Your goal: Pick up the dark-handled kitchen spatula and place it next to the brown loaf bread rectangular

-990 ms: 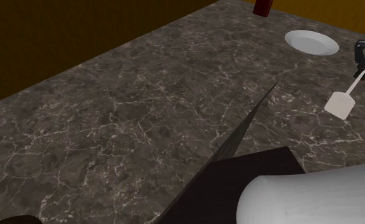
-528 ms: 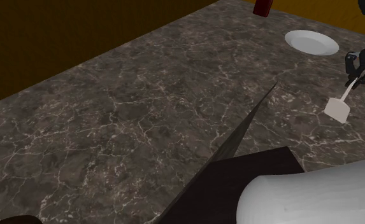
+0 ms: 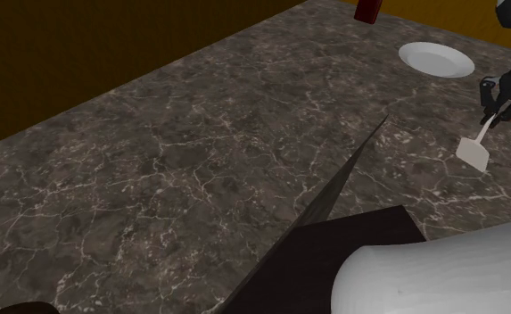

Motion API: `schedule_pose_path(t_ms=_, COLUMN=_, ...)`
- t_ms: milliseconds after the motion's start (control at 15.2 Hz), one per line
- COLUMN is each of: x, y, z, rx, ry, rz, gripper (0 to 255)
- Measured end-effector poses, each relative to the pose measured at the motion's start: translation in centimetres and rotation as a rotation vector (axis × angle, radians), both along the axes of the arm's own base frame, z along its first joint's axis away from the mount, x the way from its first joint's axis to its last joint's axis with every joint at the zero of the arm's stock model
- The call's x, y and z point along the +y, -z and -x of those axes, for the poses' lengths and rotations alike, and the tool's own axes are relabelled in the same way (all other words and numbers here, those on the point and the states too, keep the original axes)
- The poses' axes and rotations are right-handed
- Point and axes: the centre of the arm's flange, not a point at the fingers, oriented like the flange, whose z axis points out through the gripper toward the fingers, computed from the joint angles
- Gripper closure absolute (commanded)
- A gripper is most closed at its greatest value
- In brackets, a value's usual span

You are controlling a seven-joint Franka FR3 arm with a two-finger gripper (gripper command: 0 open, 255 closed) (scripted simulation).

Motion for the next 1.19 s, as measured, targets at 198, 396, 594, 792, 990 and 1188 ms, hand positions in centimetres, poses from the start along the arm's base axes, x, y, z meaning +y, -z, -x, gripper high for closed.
schedule_pose_path(t_ms=198, x=0.0, y=0.0, z=0.0, rx=0.000, ry=0.000, rz=0.000, gripper=0)
schedule_pose_path(t_ms=396, x=0.0, y=0.0, z=0.0, rx=0.000, ry=0.000, rz=0.000, gripper=0)
schedule_pose_path(t_ms=594, x=0.0, y=-1.7, z=0.1, rx=-0.001, ry=0.000, rz=0.001, gripper=0)
schedule_pose_path(t_ms=792, x=0.4, y=-4.4, z=0.1, rx=-0.001, ry=0.000, rz=0.001, gripper=0)
schedule_pose_path(t_ms=990, x=0.3, y=-4.9, z=0.2, rx=0.000, ry=0.000, rz=0.000, gripper=0)
schedule_pose_path(t_ms=1188, x=0.3, y=-5.0, z=0.2, rx=0.000, ry=0.000, rz=0.000, gripper=0)
